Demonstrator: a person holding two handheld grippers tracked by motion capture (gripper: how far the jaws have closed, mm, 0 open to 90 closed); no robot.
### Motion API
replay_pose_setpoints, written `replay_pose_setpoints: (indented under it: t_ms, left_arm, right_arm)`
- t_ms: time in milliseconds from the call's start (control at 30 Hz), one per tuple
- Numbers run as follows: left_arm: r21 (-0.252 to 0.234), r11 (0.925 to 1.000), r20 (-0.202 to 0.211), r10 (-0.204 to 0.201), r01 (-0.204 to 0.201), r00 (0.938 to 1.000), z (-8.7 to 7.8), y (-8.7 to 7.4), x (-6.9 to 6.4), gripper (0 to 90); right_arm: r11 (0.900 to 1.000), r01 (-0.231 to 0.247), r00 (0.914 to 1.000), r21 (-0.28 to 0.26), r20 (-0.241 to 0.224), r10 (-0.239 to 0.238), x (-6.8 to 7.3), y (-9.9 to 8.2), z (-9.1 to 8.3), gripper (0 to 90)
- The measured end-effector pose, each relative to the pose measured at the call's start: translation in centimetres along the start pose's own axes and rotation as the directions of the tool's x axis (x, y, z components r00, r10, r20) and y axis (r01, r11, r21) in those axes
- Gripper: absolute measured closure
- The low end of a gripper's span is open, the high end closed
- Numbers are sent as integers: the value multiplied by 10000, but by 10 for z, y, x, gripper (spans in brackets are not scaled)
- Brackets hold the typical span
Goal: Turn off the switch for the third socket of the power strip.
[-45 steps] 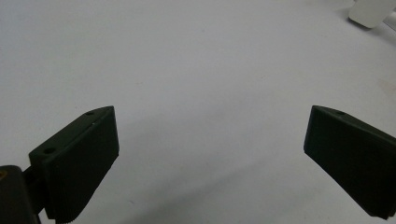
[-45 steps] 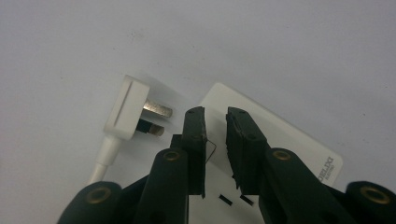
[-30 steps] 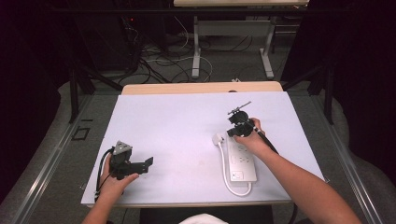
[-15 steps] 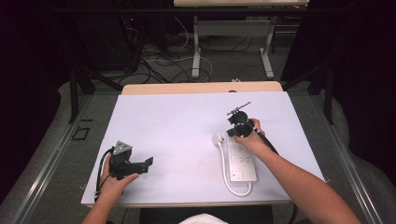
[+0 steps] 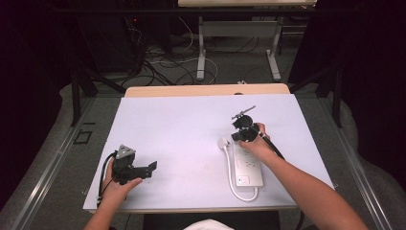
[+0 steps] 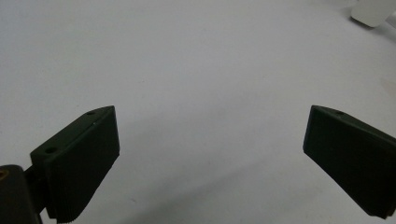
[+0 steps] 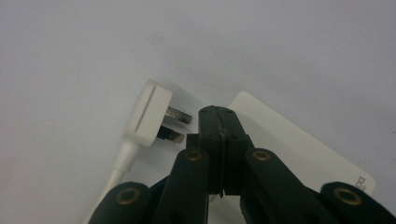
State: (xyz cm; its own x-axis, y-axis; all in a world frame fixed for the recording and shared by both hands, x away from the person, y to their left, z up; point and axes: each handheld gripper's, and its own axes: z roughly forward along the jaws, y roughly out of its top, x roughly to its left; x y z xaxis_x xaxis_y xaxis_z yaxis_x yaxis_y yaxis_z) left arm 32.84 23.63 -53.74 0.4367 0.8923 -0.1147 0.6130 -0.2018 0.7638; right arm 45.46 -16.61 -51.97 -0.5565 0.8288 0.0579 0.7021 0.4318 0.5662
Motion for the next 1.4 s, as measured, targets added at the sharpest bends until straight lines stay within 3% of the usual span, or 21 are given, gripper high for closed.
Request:
replay_pose_setpoints:
  t_ms: [300, 333, 367, 600, 1200, 1400]
  left_arm:
    - [77, 10000, 23, 10, -10, 10000, 0, 0, 1, 38]
    - [158, 9999, 34, 46, -46, 10000, -1, 0, 1, 38]
    - [-12, 10000, -37, -31, 31, 10000, 0, 0, 0, 38]
    - [-9, 10000, -34, -35, 35, 10000, 1, 0, 1, 38]
    - [1, 10000, -37, -81, 81, 10000, 1, 0, 0, 38]
    - [-3, 10000, -23, -88, 88, 10000, 1, 0, 0, 40]
  right_arm:
    - [10000, -36, 9996, -64, -284, 34, -2, 0, 0, 872]
    - [9997, -263, 9995, -24, -152, 263, -2, 1, 0, 867]
    - [9997, -249, 9996, -20, -133, 248, -2, 1, 0, 862]
    - [9982, -601, 9981, 2, -143, 601, -6, 1, -1, 801]
    - [9935, -818, 9966, -791, 73, 826, -10, 3, -6, 461]
    - [9939, -836, 9962, -722, 168, 851, -8, 6, -9, 418]
